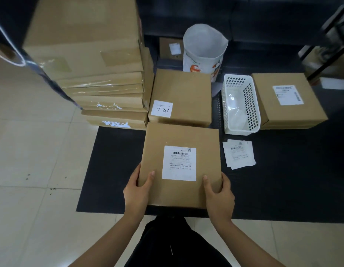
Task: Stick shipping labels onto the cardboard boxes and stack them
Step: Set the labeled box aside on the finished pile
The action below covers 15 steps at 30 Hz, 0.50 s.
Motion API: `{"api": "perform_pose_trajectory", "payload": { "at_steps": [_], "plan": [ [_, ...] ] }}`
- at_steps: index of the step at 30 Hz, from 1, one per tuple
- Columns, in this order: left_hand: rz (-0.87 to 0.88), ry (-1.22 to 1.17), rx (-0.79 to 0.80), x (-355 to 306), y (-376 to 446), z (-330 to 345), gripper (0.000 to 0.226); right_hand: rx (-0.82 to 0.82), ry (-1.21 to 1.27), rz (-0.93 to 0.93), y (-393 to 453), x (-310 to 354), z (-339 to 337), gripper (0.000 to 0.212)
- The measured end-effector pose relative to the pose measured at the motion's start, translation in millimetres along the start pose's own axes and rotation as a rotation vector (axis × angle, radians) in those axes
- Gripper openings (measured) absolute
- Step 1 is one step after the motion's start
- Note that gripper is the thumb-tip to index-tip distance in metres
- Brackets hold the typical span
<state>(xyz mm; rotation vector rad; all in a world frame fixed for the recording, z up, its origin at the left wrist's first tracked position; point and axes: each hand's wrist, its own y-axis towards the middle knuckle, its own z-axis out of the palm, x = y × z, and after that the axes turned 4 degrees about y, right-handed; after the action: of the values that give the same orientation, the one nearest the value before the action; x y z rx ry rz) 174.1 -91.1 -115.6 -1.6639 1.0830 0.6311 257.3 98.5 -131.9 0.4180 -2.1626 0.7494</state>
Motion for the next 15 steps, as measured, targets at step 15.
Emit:
{"api": "perform_pose_trajectory", "payload": {
  "at_steps": [15],
  "plan": [
    [0.162, -0.015, 0.198, -66, -23, 80, 0.05, -0.227, 0.008, 0.015, 24, 13, -96, 0.068]
  ]
}}
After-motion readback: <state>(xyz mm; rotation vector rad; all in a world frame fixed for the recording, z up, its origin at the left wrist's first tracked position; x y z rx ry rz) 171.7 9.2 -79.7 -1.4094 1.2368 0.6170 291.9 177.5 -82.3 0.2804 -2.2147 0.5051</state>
